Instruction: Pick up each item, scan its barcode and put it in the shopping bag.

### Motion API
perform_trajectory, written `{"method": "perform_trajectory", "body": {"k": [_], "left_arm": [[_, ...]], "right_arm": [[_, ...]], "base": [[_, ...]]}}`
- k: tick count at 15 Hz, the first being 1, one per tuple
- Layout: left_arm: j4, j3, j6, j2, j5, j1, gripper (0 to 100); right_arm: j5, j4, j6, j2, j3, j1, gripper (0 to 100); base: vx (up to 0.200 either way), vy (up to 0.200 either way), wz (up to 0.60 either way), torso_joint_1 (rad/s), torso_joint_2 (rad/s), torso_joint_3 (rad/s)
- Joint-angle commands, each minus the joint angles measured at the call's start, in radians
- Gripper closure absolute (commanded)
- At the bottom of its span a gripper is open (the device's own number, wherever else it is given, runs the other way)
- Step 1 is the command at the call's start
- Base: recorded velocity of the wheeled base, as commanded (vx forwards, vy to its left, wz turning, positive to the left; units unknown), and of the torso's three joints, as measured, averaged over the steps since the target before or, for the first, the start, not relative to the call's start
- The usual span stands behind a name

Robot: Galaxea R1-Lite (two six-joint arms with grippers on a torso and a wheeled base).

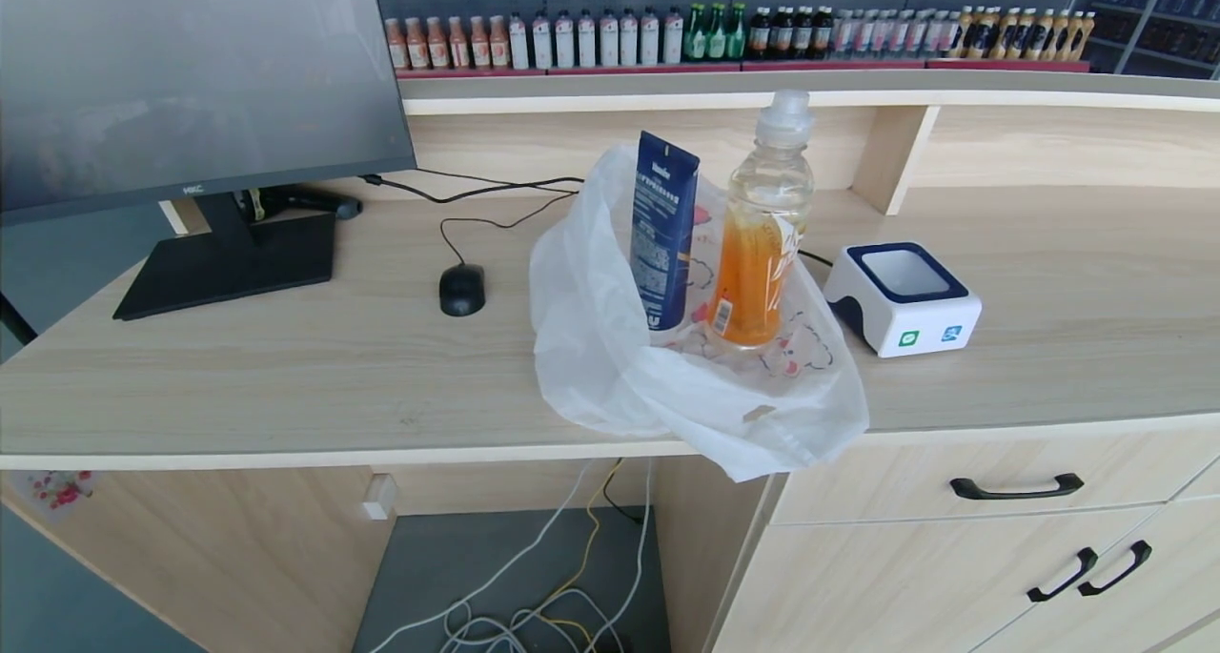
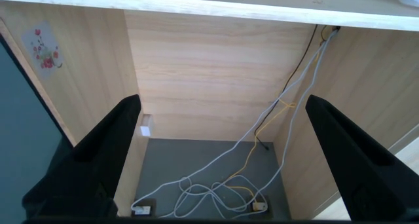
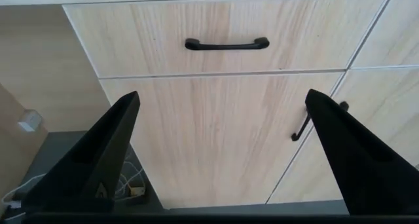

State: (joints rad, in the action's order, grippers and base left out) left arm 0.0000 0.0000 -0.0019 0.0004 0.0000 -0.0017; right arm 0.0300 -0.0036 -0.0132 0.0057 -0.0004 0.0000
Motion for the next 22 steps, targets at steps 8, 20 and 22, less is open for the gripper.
{"method": "perform_trajectory", "body": {"k": [8,20,22], "left_arm": [[0.0,0.0,0.0,0.0,0.0,0.0,0],[0.0,0.0,-0.007,0.0,0.0,0.002,0],[0.0,0.0,-0.006,0.0,0.0,0.002,0]], "right_arm": [[-0.038,0.001,-0.005,-0.003,0.0,0.002,0],[-0.036,0.001,0.001,-0.004,0.0,0.002,0],[-0.032,0.001,0.018,-0.004,0.0,0.002,0]], "base": [[-0.025,-0.025,0.0,0.003,0.0,0.001],[0.0,-0.2,0.0,0.002,0.0,0.003],[0.0,-0.2,0.0,-0.005,0.0,0.0]]}}
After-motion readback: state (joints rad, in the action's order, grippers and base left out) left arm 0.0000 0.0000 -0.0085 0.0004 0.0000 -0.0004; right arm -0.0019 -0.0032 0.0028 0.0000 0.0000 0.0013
